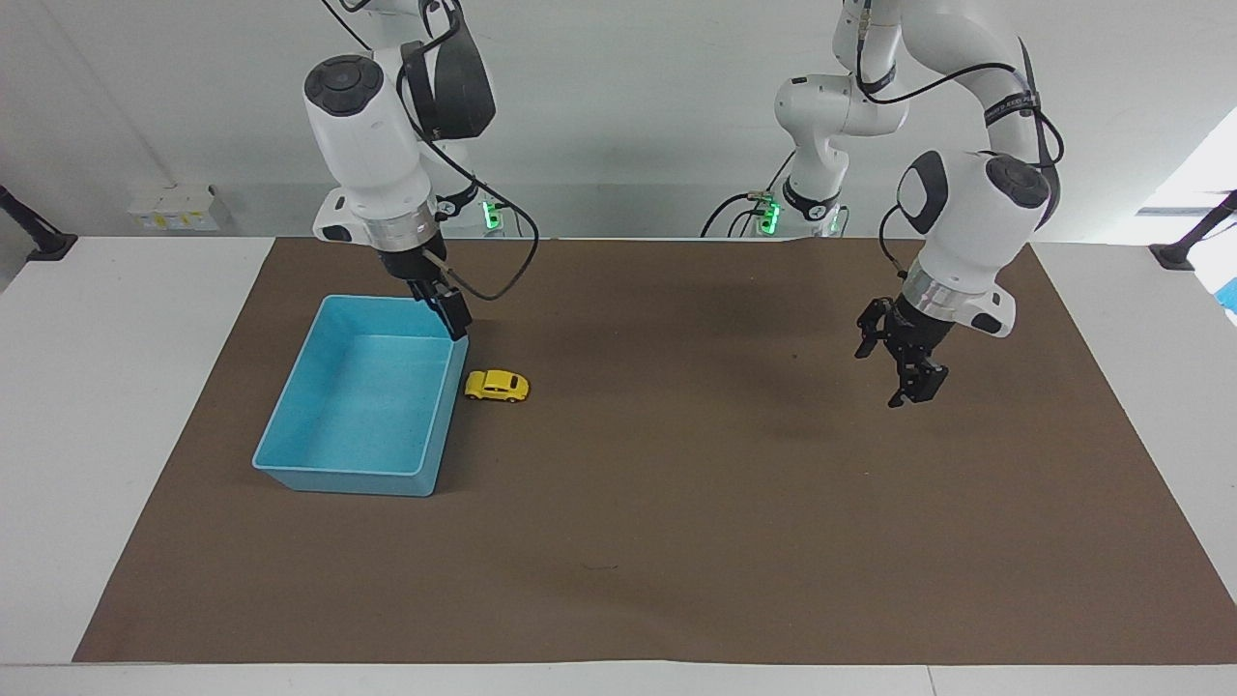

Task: Wind up and store yellow beetle car
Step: 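Reach the right gripper to the car while the left gripper withdraws, then grasp the yellow car beside the blue bin with the right gripper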

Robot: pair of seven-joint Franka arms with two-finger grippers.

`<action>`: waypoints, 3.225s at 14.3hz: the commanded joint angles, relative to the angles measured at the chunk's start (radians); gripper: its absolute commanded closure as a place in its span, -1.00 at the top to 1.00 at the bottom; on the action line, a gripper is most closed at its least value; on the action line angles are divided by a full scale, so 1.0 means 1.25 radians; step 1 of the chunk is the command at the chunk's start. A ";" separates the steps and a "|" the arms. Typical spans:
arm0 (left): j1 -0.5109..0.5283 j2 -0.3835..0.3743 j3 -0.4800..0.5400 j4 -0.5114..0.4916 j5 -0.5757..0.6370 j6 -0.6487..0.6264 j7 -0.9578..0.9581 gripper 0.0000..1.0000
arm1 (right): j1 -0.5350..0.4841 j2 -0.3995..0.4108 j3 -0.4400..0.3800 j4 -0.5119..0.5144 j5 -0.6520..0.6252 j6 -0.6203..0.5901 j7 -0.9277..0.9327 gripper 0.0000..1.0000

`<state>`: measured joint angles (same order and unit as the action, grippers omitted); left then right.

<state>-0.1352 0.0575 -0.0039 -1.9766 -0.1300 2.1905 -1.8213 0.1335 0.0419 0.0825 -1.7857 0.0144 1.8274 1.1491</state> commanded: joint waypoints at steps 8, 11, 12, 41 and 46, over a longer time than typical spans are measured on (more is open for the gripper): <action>0.042 0.003 -0.007 0.202 0.017 -0.132 0.337 1.00 | 0.078 0.076 0.004 -0.092 -0.103 0.149 0.558 1.00; 0.043 0.004 -0.007 0.236 0.018 -0.134 0.503 1.00 | 0.089 0.081 0.004 -0.164 -0.110 0.239 0.650 1.00; 0.043 0.005 -0.007 0.250 0.018 -0.129 0.548 1.00 | 0.091 0.079 0.004 -0.198 -0.111 0.280 0.669 1.00; 0.093 -0.077 -0.007 0.283 0.079 -0.490 1.437 1.00 | 0.177 0.104 0.027 -0.135 -0.261 0.216 0.748 -1.00; 0.093 -0.093 -0.007 0.260 0.081 -0.498 1.498 1.00 | 0.146 0.051 0.021 -0.098 -0.167 0.169 0.533 -1.00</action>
<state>-0.0299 -0.0267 -0.0042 -1.6175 -0.0502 1.5736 0.0190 0.3474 0.1303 0.1060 -1.9193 -0.2321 2.0584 1.9265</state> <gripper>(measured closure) 0.000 0.480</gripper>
